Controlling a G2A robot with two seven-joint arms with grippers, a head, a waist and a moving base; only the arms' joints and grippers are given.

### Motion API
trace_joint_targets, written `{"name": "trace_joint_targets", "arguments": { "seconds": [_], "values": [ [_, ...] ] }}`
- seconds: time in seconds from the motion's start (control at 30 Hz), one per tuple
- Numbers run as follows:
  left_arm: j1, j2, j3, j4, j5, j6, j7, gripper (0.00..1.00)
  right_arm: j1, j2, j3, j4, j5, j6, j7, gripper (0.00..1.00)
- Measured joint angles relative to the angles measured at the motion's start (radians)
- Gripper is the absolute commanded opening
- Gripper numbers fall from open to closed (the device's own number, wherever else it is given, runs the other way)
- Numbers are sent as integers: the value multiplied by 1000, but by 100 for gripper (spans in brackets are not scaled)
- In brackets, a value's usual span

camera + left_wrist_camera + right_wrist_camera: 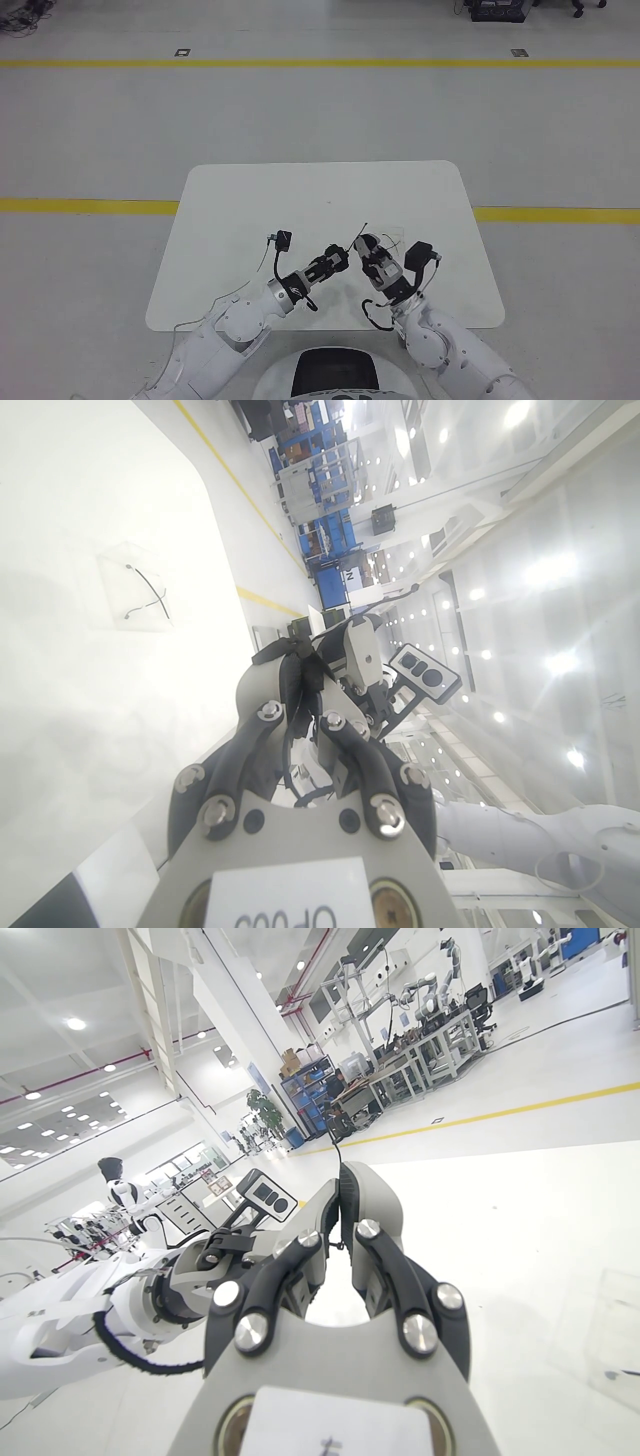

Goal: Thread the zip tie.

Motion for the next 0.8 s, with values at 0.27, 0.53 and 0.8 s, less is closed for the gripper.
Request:
{"name": "trace_joint_targets", "arguments": {
  "seconds": [0.27, 0.53, 0.8],
  "values": [
    [0, 0, 0, 0, 0, 0, 0, 0, -5, 0, -1, -8, 8, 0, 18, 0],
    [0, 0, 0, 0, 0, 0, 0, 0, 3, 4, -19, -12, 37, 0, 29, 0],
    [0, 0, 0, 0, 0, 0, 0, 0, 11, 13, -37, -9, 52, 0, 21, 0]
  ]
}}
